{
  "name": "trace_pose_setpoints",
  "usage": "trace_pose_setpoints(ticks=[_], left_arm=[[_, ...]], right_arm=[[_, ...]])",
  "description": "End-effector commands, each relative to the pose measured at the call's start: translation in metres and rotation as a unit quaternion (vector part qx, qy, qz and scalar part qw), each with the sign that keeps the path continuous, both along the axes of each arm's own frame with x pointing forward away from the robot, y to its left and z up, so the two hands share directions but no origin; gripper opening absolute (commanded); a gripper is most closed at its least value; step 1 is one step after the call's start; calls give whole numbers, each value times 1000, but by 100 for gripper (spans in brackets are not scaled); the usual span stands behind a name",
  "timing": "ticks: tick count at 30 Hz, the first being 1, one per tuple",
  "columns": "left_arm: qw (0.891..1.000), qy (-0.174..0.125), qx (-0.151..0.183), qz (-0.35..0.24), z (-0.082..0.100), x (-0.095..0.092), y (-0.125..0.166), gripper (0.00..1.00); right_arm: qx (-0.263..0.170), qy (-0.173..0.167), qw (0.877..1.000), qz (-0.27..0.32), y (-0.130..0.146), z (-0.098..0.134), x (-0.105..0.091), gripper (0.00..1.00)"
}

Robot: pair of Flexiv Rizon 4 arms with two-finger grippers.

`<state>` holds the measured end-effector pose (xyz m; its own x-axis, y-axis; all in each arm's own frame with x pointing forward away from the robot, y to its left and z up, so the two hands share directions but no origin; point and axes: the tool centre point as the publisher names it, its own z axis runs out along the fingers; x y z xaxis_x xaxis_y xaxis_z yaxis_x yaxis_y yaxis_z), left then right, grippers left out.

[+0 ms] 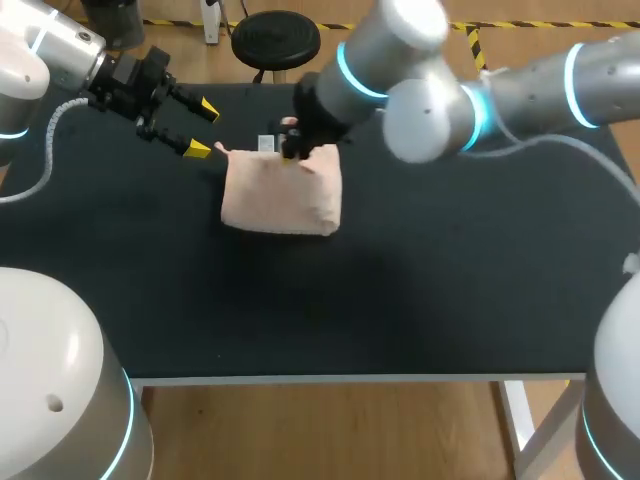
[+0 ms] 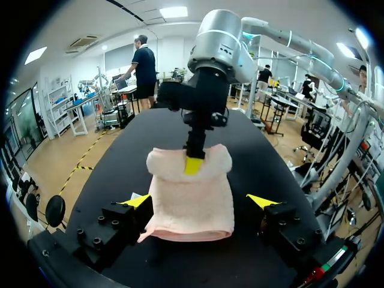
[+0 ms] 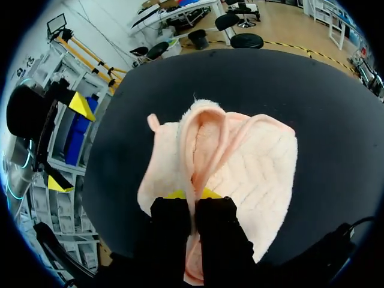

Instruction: Fold the towel

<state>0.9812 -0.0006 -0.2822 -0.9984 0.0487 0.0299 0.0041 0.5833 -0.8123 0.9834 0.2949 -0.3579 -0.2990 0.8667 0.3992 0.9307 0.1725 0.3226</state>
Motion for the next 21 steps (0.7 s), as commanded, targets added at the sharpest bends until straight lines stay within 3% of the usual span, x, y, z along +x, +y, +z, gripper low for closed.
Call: trace_pose_setpoints(ticks=[1, 8, 9, 10, 11, 21], left_arm=[[1000, -1, 0, 1, -1, 0, 0, 100], [1000, -1, 0, 1, -1, 0, 0, 100], [1000, -1, 0, 1, -1, 0, 0, 100], [1000, -1, 0, 1, -1, 0, 0, 100], [1000, -1, 0, 1, -1, 0, 0, 100], [1000, -1, 0, 1, -1, 0, 0, 100]], right_arm=[[-44, -6, 999, -10, 42, -6, -1, 0], [-55, -7, 998, -4, 68, -9, -8, 0], [-61, -7, 998, -7, 69, -10, -9, 4], [-62, -7, 998, -10, 69, -10, -9, 62], [-66, -9, 998, -14, 69, -9, -10, 100], [-62, -35, 996, -46, 50, 17, -17, 100]])
